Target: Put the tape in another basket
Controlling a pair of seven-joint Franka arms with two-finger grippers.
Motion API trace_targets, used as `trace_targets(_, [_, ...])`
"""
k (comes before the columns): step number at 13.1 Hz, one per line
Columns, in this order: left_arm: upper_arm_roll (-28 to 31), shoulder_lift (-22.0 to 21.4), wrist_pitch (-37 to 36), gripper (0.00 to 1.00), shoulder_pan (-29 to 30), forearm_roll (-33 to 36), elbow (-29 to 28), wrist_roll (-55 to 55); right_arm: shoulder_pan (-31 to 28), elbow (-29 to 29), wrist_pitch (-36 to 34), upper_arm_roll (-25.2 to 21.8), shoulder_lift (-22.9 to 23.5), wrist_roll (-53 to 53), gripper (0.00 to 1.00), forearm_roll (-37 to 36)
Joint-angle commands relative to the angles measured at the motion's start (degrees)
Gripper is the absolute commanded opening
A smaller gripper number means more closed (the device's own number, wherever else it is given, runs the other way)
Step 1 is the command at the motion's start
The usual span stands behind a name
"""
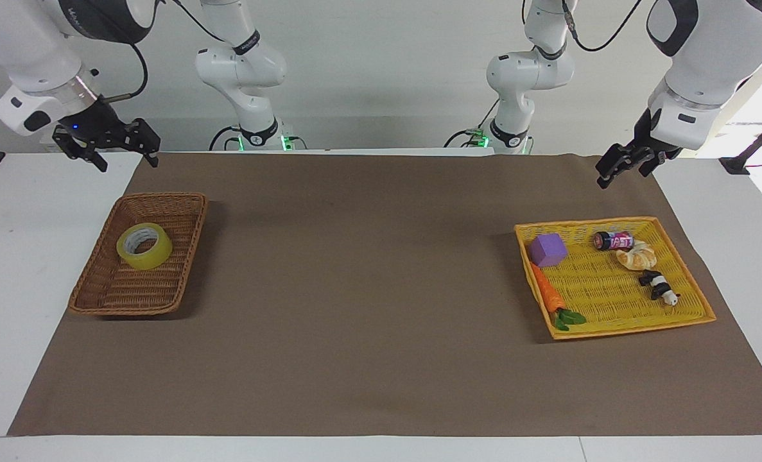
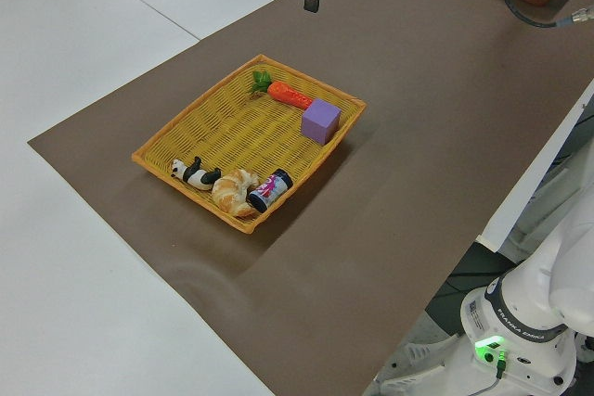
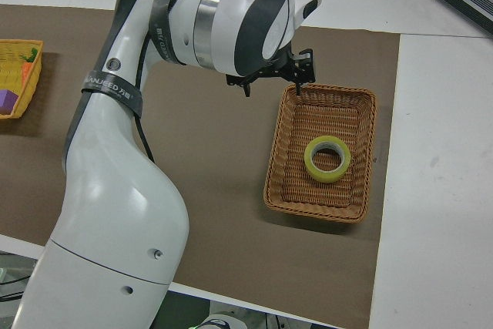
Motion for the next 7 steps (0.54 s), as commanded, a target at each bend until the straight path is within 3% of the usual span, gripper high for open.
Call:
trace_targets(1, [0.11, -1.17, -0.60, 1.00, 0.11, 0.44, -1.09, 0.93, -0.07, 7.43, -4.95, -0.12, 3.65, 1.22, 1.00, -0.87])
trace_targets(7, [0.11, -1.17, -0.51, 1.00, 0.11, 0.44, -1.18, 0.93, -0.24, 8.41, -6.46, 0.05, 4.36, 1.57, 1.00, -2.02])
